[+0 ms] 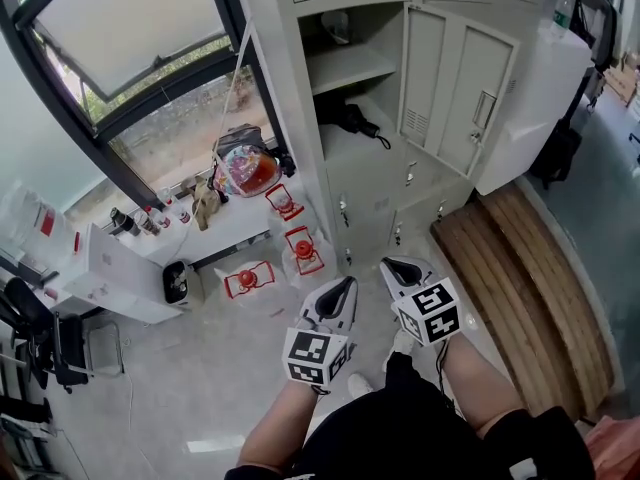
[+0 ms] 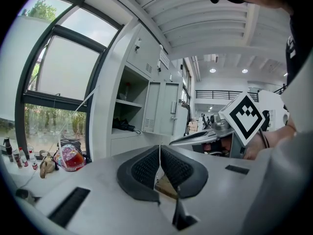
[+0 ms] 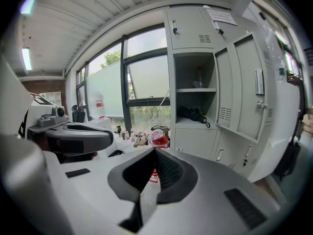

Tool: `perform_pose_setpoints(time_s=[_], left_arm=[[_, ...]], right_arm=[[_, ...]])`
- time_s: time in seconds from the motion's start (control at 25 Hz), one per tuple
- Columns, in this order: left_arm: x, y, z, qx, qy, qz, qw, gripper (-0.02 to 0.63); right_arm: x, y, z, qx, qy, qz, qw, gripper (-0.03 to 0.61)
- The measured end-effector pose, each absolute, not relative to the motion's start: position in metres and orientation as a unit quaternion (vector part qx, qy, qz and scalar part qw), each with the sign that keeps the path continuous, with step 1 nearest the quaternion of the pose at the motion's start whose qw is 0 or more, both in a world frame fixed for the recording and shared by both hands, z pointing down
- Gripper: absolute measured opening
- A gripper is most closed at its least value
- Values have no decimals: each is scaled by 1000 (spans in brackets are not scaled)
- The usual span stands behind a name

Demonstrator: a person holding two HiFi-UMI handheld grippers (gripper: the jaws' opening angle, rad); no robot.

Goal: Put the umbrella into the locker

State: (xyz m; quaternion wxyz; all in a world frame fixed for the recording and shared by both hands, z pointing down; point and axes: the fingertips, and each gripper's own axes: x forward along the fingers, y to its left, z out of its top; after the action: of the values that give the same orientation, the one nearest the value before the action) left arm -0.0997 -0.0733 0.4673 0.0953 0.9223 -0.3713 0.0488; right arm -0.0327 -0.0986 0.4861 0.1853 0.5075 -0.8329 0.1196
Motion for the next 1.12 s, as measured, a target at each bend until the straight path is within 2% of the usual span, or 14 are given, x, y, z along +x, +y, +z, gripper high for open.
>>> perform_pose_setpoints(time_s=[1.12], left_arm=[[-89, -60, 457, 923, -374, 47, 82, 20]], right_arm=[[-29, -74, 477, 498, -842, 108, 179, 54]])
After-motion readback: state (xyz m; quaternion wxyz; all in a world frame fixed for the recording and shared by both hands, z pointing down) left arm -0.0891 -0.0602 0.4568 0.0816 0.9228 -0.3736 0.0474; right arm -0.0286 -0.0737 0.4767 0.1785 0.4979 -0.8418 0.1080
